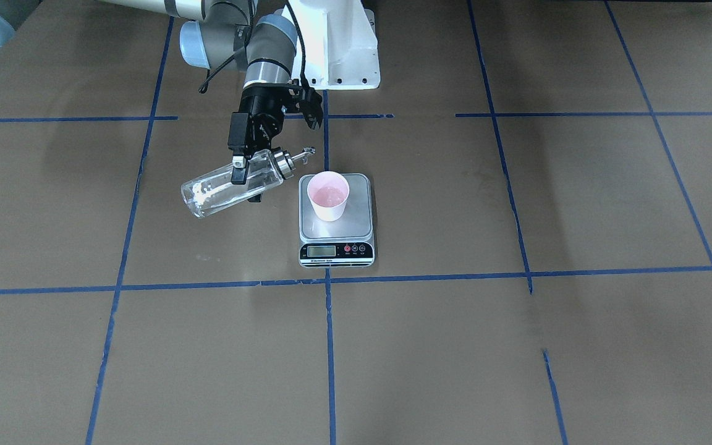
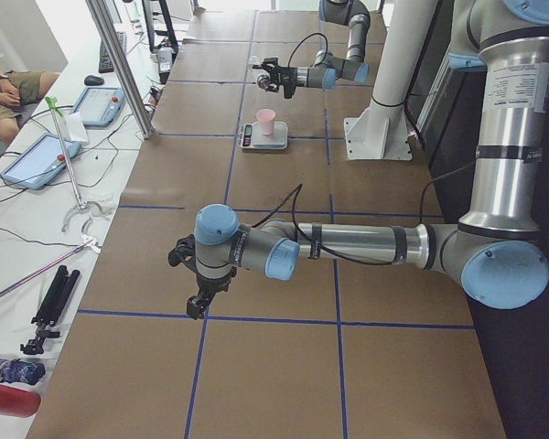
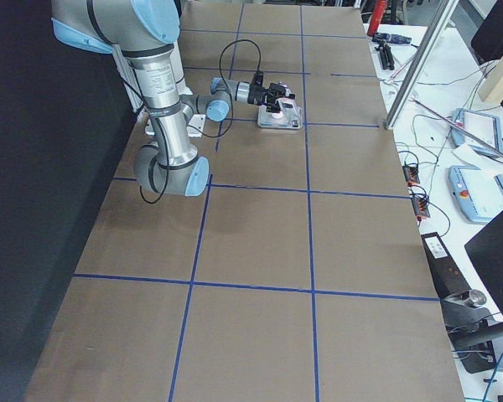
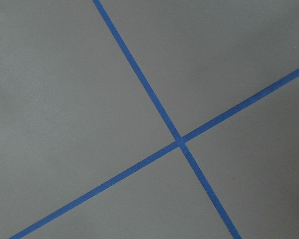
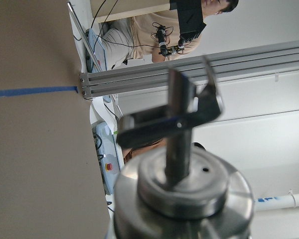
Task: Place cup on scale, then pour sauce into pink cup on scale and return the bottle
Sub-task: 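Rotate the bottle upright with the right gripper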
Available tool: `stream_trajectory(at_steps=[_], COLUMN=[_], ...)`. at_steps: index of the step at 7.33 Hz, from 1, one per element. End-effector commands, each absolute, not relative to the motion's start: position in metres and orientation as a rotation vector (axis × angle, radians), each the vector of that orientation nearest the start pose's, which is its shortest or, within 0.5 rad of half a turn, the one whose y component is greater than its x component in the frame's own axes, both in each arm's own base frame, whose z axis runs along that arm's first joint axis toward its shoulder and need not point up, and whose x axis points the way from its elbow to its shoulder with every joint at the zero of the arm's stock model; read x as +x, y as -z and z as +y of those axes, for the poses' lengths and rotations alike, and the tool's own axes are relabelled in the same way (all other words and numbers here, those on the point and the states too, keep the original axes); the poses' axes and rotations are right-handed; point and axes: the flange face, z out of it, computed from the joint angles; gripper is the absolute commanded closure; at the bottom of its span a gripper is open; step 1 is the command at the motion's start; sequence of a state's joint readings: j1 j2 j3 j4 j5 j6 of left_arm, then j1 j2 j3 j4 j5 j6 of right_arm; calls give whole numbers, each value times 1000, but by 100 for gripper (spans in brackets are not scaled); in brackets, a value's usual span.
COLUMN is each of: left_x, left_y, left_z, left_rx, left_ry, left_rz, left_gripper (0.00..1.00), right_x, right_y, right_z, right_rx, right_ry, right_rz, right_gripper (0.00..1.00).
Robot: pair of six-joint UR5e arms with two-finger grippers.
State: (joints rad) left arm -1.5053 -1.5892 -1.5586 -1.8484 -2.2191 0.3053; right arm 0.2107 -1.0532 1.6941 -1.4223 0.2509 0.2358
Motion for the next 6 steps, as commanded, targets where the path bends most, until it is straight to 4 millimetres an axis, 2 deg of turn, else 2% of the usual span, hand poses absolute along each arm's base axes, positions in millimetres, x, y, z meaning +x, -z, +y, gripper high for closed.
stream_trajectory(at_steps=[1,2,3,4,6], left_x=[-40,-40,-39,-37,-34], left_y=[-633,-632,-631,-630,-630], left_z=[-522,-522,-522,-521,-518], left_rx=[352,352,353,353,348], left_ry=[-446,-446,-448,-448,-443], left_rz=[612,612,612,646,683], left_gripper=[0,0,0,0,0], right_x=[-543,-527,-517,-509,-469], right_y=[-230,-212,-204,-201,-189], right_z=[-351,-351,-352,-358,-380], right_rx=[1378,1370,1328,1290,1137], right_ry=[235,179,83,-32,-258], right_rz=[133,26,-151,-275,-573], right_gripper=[100,100,100,100,100])
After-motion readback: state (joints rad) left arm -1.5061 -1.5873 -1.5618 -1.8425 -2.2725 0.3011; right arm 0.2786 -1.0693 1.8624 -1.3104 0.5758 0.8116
